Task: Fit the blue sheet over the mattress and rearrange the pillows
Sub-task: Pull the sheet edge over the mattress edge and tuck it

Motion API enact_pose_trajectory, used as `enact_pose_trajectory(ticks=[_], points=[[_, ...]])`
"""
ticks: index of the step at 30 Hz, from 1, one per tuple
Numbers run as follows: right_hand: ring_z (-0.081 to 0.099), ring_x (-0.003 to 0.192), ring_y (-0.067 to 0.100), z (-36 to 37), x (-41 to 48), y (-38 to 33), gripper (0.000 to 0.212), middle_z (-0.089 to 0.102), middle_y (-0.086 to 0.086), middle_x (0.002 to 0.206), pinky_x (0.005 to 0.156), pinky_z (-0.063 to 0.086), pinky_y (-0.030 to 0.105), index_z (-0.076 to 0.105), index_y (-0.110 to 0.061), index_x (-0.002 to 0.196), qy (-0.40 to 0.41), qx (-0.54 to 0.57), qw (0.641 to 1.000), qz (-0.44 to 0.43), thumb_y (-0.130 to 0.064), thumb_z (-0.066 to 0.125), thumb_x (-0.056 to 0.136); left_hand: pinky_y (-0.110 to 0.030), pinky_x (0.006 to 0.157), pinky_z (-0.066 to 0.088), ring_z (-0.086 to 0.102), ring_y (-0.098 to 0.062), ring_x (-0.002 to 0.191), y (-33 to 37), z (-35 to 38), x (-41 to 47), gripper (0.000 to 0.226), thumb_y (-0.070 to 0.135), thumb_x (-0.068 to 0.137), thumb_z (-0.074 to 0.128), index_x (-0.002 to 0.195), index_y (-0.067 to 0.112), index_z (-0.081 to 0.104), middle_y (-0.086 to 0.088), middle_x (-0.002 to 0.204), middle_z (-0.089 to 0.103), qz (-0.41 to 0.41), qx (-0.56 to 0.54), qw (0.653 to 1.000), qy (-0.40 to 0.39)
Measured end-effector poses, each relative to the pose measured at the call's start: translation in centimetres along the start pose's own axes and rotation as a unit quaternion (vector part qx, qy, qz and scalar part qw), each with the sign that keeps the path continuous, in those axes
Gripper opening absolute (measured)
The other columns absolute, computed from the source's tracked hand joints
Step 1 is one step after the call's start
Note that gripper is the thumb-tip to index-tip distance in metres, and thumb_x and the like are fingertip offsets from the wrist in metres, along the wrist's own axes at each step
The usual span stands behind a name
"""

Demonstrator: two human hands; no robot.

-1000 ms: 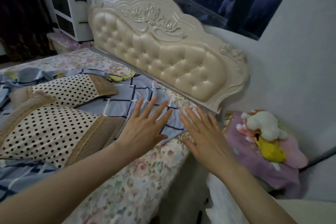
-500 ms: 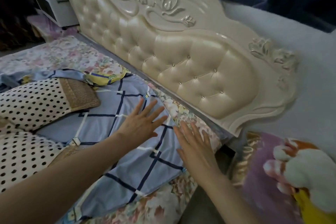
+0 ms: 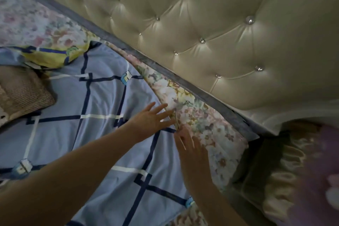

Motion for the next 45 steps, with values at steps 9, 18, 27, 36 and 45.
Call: enact_pose_trajectory(ticks=[9, 18, 27, 36, 45], points=[[0.063, 0.099, 0.028, 8.0, -1.0, 3.0, 0.076, 0.059, 0.005, 0.121, 0.075, 0.055, 0.036, 0.022, -0.037, 0.146, -0.044, 0.08, 0.994, 0.06, -0.027, 0.054, 0.077, -0.037, 0.086, 0.051, 0.066, -0.025, 0.093, 3.0, 6.7, 6.7, 0.032, 0.004, 0.072, 0.049, 0.089, 0.019, 0.072, -0.002, 0.092, 0.069, 0.072, -0.105, 0.987, 0.097], [0.061, 0.098, 0.029, 2.3, 3.8, 12.7, 0.073, 0.064, 0.003, 0.114, 0.09, 0.046, 0.039, 0.037, -0.023, 0.14, 0.018, -0.018, 0.999, -0.034, -0.019, 0.075, 0.078, -0.032, 0.062, 0.05, 0.062, -0.03, 0.069, 1.1, 1.4, 13.8, 0.016, 0.012, 0.077, 0.057, 0.085, 0.011, 0.071, -0.01, 0.082, 0.066, 0.03, -0.209, 0.954, 0.211], [0.056, 0.076, 0.031, 1.9, 7.5, 21.0, 0.06, 0.062, 0.013, 0.085, 0.055, 0.053, 0.03, 0.058, -0.008, 0.128, 0.064, -0.1, 0.992, -0.041, -0.001, 0.077, 0.071, -0.04, 0.073, 0.051, 0.061, -0.034, 0.082, 3.6, 4.7, 21.8, 0.019, 0.006, 0.072, 0.064, 0.088, 0.012, 0.071, -0.013, 0.087, 0.065, -0.012, -0.233, 0.953, 0.194], [0.054, 0.111, 0.034, 0.3, 8.9, 12.2, 0.038, 0.06, 0.013, 0.12, 0.087, 0.042, 0.045, 0.053, -0.015, 0.131, 0.151, -0.086, 0.984, -0.042, -0.019, 0.05, 0.093, -0.041, 0.086, 0.042, 0.054, -0.032, 0.091, -1.9, 5.7, 17.4, 0.035, -0.003, 0.07, 0.07, 0.102, 0.011, 0.066, -0.012, 0.099, 0.063, -0.019, -0.191, 0.955, 0.227], [0.054, 0.082, 0.034, 2.2, 21.9, 0.6, 0.023, 0.06, 0.013, 0.091, 0.073, 0.039, 0.043, 0.067, -0.018, 0.094, 0.164, -0.041, 0.983, -0.068, -0.007, 0.056, 0.077, -0.04, 0.064, 0.046, 0.06, -0.037, 0.067, -18.2, 9.7, 9.0, 0.021, 0.025, 0.076, 0.053, 0.085, 0.011, 0.067, -0.015, 0.074, 0.063, -0.199, -0.122, 0.963, 0.134]])
Point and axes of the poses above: each hand's wrist, its own x-axis towards the middle knuckle, its own z-axis out of the palm, y = z × x, the point moved 8 cm from there along x, towards the middle knuckle
